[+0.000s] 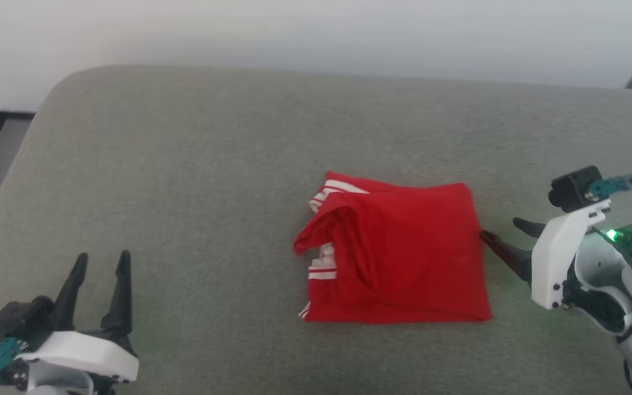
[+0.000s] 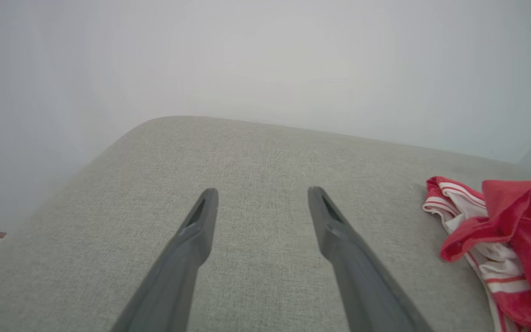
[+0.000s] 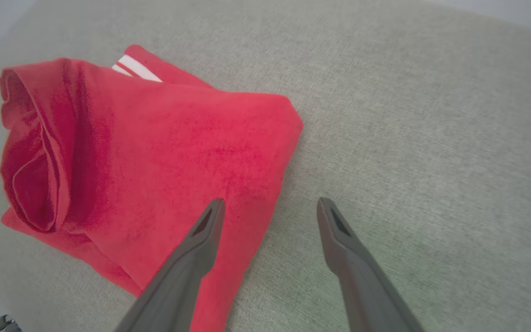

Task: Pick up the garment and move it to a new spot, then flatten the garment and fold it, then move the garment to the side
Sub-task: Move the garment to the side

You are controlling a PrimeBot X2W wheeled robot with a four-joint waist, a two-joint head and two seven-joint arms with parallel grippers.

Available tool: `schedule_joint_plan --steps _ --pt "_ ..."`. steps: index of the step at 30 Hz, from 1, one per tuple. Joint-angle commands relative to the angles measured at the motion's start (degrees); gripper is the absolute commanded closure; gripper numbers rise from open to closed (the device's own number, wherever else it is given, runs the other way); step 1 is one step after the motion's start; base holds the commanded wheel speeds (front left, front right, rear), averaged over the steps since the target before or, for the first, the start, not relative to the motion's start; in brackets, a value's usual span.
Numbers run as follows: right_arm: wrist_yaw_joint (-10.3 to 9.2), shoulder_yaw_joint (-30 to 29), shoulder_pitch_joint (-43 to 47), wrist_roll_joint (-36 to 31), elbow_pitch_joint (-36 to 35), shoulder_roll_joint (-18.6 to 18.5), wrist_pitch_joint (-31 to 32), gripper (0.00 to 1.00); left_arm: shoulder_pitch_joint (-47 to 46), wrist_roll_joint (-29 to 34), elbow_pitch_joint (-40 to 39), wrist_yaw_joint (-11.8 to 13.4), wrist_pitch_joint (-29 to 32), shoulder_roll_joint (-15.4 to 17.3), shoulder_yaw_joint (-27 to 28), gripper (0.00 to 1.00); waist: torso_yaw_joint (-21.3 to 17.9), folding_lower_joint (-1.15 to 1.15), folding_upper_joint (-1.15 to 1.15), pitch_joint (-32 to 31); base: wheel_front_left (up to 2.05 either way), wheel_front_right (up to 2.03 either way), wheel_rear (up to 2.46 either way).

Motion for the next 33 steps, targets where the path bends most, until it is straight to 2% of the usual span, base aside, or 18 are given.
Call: schedule_joint_plan --steps 1,8,15,19,20,21,28,33 --pt "0.0 0.4 -1.0 0.2 0.2 -0.3 2.2 0.0 -1.0 -0.3 0.2 -0.1 -0.2 -0.2 -0.5 0.0 1.7 0.0 0.0 1.5 0.0 0.0 0.0" --pt "0.0 0.6 -3.7 -1.7 2.5 0.0 13.3 0.0 -3.2 -1.0 1.0 -0.1 -0.2 -1.0 -2.2 0.0 4.7 0.0 0.0 4.6 0.0 0.0 0.0" --pt "0.0 0.1 -3.0 -3.4 6.0 3.6 22.1 0.0 -5.0 -1.3 1.5 -0.1 -0.2 -1.7 -3.1 0.0 5.9 0.0 0.0 7.1 0.0 0.0 0.0" --pt "0.0 -0.1 -2.6 -3.9 6.4 4.7 24.9 0.0 -5.5 -1.4 1.7 -0.1 -0.2 -2.0 -3.4 0.0 5.9 0.0 0.0 7.6 0.0 0.0 0.0" --pt "0.0 -0.3 -2.6 -4.0 6.0 4.9 25.5 0.94 -5.7 -1.5 1.7 -0.1 -0.2 -2.0 -3.4 0.0 5.9 0.0 0.0 7.7 0.0 0.0 0.0" --pt "0.0 -0.5 -2.7 -4.2 5.6 5.1 26.1 1.0 -5.8 -1.5 1.7 -0.1 -0.2 -2.0 -3.4 0.0 5.8 0.0 0.0 7.9 0.0 0.0 0.0" --pt "-0.02 -4.6 -4.0 -5.2 1.6 4.7 27.8 1.0 -6.6 -1.4 1.5 -0.1 -0.2 -2.0 -3.4 0.0 4.3 0.0 0.0 8.5 0.0 0.0 0.0" --pt "-0.05 -8.7 -5.7 -7.4 -1.4 3.1 28.1 1.0 -7.3 -0.3 0.5 -0.1 -0.2 -1.6 -3.7 0.0 2.0 0.0 0.0 8.8 0.0 0.0 0.0"
